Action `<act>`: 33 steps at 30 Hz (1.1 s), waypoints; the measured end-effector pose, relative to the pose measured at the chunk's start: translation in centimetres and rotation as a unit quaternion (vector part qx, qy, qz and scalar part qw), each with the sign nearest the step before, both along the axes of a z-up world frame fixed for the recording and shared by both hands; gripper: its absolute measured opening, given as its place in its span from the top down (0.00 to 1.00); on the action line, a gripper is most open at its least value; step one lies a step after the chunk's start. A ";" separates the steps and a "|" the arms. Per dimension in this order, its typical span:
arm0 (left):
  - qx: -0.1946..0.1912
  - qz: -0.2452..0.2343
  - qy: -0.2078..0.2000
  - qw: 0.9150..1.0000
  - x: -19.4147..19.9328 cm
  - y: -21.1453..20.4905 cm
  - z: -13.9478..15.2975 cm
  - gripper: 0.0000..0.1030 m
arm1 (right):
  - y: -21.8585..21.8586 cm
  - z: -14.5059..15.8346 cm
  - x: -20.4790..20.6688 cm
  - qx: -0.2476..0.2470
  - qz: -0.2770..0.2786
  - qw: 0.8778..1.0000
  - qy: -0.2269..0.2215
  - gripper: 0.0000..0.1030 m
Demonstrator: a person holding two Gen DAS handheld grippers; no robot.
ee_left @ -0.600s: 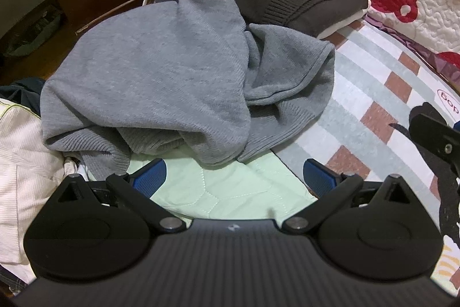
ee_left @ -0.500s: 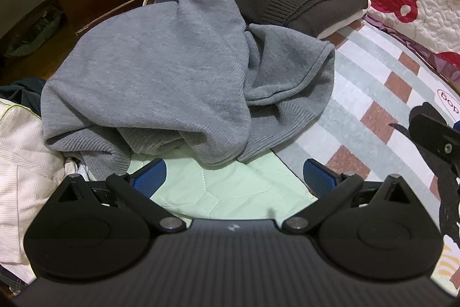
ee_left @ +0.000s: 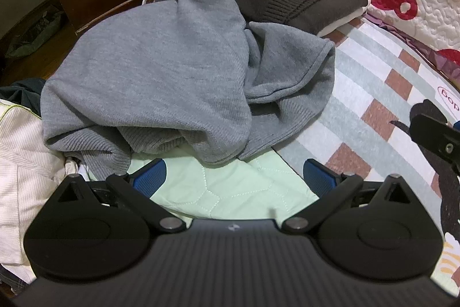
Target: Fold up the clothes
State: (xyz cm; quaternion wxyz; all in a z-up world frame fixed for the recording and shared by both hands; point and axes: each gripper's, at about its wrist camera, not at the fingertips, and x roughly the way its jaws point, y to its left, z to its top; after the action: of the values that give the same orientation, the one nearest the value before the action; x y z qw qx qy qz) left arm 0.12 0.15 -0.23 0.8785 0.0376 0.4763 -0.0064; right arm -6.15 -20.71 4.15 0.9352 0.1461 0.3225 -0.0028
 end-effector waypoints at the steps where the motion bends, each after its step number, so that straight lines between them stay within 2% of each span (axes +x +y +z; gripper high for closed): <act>1: 0.000 0.002 0.000 1.000 0.1 0.1 -0.1 0.00 | 0.0 -0.1 0.0 0.001 0.000 1.000 0.001 0.07; 8: 0.001 0.011 0.006 1.000 0.5 1.0 -0.8 0.00 | -0.5 -1.7 0.5 0.009 -0.011 1.000 0.024 0.07; 15: 0.017 0.018 0.036 0.999 0.9 1.6 -1.4 0.00 | -0.3 -2.7 0.9 0.013 -0.006 0.999 0.035 0.07; 17: 0.011 0.024 0.028 0.999 1.2 2.1 -1.6 0.00 | -0.4 -3.1 1.0 0.027 0.001 0.999 0.026 0.07; 19: 0.006 0.034 0.007 0.999 1.6 2.9 -1.8 0.00 | -0.8 -4.0 1.2 0.068 0.007 0.998 0.016 0.07; 22: -0.005 0.056 -0.030 0.998 2.3 5.2 -1.4 0.00 | -1.2 -5.6 2.2 0.129 0.019 0.991 0.025 0.08; 25: -0.032 0.088 -0.057 0.994 3.7 9.0 -0.7 0.00 | -1.1 -6.8 3.8 0.163 0.040 0.985 0.050 0.24; 27: -0.046 0.113 -0.061 0.991 4.6 11.5 -0.3 0.00 | -1.3 -7.3 4.8 0.213 0.055 0.974 0.064 0.39; 30: -0.056 0.141 -0.059 0.987 6.2 14.0 -0.3 0.03 | -1.3 -7.7 5.7 0.258 0.070 0.961 0.076 0.45; 31: -0.063 0.152 -0.052 0.985 6.8 14.6 -0.3 0.09 | -1.3 -7.7 6.0 0.262 0.071 0.959 0.080 0.45; 32: -0.072 0.164 -0.046 0.983 7.5 15.1 -0.3 0.19 | -1.1 -7.8 6.4 0.265 0.074 0.958 0.087 0.45; 33: -0.082 0.175 -0.039 0.980 8.2 15.6 -0.2 0.24 | -1.0 -7.8 7.0 0.264 0.079 0.957 0.096 0.46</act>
State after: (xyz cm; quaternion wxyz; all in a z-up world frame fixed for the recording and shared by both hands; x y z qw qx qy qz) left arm 8.30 15.77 -0.47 0.8841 -0.1186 0.4384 0.1102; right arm 0.87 -21.69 -3.68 0.8252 0.3608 0.4108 0.1422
